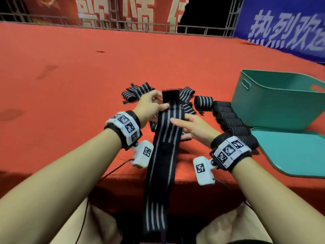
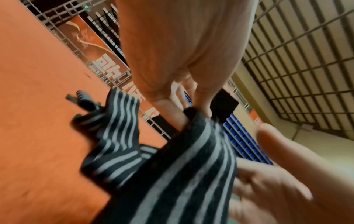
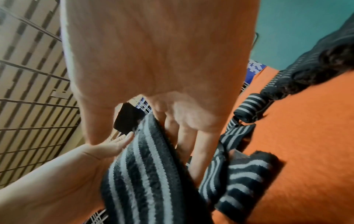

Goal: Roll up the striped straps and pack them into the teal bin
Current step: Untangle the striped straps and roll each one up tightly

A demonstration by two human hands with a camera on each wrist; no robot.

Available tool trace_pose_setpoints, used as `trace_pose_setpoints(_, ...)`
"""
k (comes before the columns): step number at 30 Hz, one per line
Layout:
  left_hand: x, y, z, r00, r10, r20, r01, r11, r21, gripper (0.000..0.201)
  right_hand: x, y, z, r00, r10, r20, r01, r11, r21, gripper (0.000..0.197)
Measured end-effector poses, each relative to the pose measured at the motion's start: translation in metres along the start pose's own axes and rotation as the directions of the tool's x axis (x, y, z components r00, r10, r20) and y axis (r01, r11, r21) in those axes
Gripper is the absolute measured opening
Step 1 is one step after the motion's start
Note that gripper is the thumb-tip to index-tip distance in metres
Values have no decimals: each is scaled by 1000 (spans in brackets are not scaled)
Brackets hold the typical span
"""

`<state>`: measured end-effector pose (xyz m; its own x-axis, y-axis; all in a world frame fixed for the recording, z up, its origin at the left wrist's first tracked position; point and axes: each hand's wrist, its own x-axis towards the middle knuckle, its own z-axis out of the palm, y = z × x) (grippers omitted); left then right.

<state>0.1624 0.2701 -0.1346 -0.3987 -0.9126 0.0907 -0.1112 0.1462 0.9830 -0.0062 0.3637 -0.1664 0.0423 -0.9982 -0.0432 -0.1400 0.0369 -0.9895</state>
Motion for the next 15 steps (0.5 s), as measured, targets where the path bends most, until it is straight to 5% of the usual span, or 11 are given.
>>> trace_pose_setpoints(9, 45, -49, 1, 998, 30, -61, -25, 997, 77, 21, 77, 37, -6, 927, -129, -353, 154, 987, 44, 30)
trace_pose_setpoints(15, 58, -84, -5, 997, -60, -52, 65, 992, 104, 17, 106, 67, 0, 957, -28, -289, 41, 998, 38, 29)
